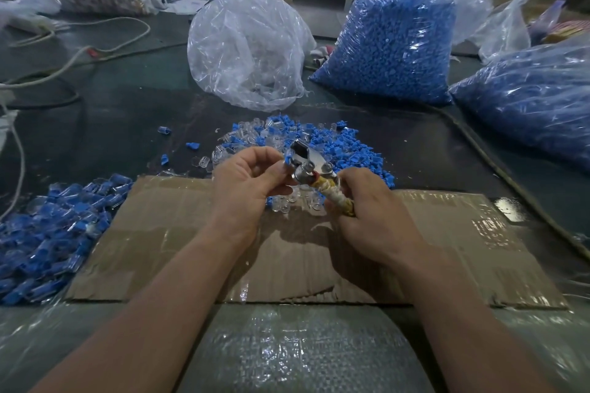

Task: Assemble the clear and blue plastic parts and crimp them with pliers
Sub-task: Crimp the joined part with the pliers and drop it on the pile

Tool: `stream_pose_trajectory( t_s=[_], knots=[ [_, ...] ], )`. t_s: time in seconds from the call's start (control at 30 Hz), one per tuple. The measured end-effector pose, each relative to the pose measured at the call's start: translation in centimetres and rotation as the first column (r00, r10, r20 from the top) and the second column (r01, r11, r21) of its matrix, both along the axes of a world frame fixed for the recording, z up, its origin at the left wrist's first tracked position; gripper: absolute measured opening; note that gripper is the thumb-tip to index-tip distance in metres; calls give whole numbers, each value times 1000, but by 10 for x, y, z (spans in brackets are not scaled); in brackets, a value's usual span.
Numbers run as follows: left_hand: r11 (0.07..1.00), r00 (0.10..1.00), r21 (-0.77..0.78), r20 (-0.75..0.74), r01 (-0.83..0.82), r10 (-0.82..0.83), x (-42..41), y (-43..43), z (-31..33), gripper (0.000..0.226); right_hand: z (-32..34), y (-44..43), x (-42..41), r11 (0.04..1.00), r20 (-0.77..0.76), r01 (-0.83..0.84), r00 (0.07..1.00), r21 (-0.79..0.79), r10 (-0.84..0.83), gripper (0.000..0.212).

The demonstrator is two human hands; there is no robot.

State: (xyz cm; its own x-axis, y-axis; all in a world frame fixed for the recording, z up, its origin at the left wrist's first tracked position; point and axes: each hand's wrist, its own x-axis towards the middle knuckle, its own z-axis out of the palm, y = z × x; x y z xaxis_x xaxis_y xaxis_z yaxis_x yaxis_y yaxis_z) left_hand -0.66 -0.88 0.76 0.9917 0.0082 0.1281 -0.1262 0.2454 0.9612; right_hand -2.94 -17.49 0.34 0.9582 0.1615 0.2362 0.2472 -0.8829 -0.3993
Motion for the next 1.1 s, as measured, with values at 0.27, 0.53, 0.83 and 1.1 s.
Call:
stream_pose_trajectory(
  t_s=[0.27, 0.53, 0.83, 1.1],
  knots=[
    [989, 994, 125, 80, -80, 71, -7, -3, 1, 5, 2, 2, -1, 999, -19, -18, 1000, -31, 17, 27],
    [980, 984, 138, 121, -146, 130, -10, -3, -1, 14, 3, 6, -2, 1000, -10, -12, 1000, -5, 12, 23],
    [980, 982, 119, 118, -159, 145, -11, -2, -1, 16, 6, 11, -4, 1000, -7, -15, 1000, 0, 15, 20],
    [975, 983, 152, 116, -160, 143, -11, 2, 0, 15, -3, 9, -1, 1000, 47, -11, 999, 17, 10, 25]
  ],
)
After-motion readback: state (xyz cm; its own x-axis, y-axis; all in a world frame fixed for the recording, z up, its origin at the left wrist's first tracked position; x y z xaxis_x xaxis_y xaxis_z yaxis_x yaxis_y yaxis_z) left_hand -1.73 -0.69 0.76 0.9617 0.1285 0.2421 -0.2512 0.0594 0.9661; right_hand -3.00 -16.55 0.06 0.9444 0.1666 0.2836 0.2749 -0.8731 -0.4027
